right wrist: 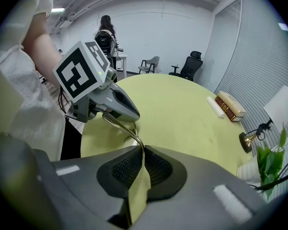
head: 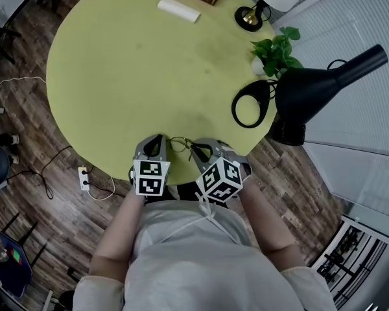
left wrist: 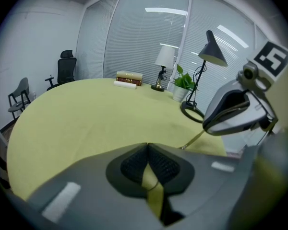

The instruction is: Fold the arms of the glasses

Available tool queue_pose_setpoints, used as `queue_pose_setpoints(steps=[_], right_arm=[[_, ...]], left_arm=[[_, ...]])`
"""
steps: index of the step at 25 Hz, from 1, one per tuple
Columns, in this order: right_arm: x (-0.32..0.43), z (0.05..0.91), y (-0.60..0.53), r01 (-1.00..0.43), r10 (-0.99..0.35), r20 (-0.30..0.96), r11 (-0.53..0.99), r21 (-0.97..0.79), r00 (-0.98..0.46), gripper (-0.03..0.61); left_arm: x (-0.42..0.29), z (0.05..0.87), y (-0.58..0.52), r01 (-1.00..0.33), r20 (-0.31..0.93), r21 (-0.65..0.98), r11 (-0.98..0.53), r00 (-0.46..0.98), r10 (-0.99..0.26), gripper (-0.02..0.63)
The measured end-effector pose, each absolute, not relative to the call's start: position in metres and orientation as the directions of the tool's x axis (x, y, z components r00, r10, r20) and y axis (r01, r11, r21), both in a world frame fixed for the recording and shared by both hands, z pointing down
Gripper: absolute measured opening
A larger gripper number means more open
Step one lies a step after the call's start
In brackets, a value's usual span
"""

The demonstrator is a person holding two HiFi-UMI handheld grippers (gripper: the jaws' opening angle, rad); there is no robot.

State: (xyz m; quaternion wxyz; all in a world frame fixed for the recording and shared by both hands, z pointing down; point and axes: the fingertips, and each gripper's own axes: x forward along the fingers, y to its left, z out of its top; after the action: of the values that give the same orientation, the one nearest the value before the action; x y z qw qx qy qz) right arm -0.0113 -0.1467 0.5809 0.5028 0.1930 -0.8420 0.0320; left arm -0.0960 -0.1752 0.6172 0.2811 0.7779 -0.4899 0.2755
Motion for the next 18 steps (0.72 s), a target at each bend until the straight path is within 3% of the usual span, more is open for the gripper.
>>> queue_pose_setpoints(steps=[14,18], right_arm=[[-0.009,0.583,-0.139,-0.355,-0.305,0.862,0.921,0.159,-0.405,0.017],[-0.012,0.583,-0.138,-0.344,-0.312,0.860,0.923,0.174,-0.403,0.017]], left_arm=[[-0.106,0.590,-0.155,-0.895,0.670,0.219,-0.388,0.427,-0.607,0.006],[-0.123,0.616,-0.128,-0.892,0.746,0.231,-0.388,0.419,-0.518,0.006]])
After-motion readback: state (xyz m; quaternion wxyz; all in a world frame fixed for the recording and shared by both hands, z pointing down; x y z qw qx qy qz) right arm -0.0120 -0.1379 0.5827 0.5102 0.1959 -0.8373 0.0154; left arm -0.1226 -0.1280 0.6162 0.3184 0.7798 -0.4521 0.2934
